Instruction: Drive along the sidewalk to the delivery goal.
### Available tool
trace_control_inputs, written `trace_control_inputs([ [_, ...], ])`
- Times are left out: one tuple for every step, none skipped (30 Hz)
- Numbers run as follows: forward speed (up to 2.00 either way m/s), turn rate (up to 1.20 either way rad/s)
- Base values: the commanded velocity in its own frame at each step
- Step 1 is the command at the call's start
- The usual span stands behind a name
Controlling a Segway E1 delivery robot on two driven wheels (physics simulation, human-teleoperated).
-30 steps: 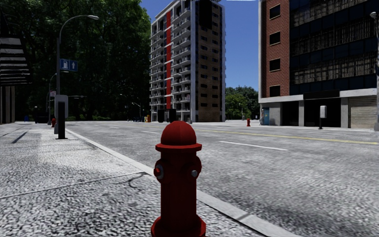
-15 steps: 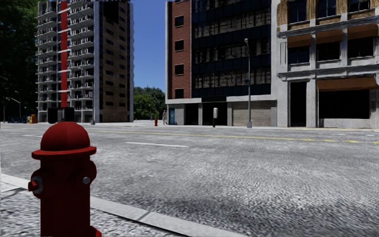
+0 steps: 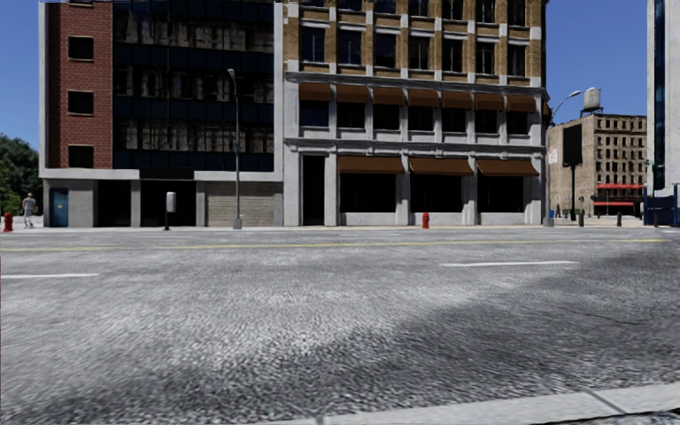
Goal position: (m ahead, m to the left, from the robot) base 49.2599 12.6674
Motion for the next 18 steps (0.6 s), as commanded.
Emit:
trace_control_inputs([
  [0.0, -1.2],
  [0.0, -1.2],
  [0.0, -1.2],
  [0.0, -1.2],
  [0.0, -1.2],
  [0.0, -1.2],
  [0.0, -1.2],
  [0.0, -1.2],
  [0.0, -1.2],
  [0.0, -1.2],
  [0.0, -1.2],
  [0.0, -1.2],
  [0.0, -1.2],
  [0.0, -1.2],
  [0.0, -1.2],
  [0.0, -1.2],
  [0.0, -1.2],
  [0.0, -1.2],
])
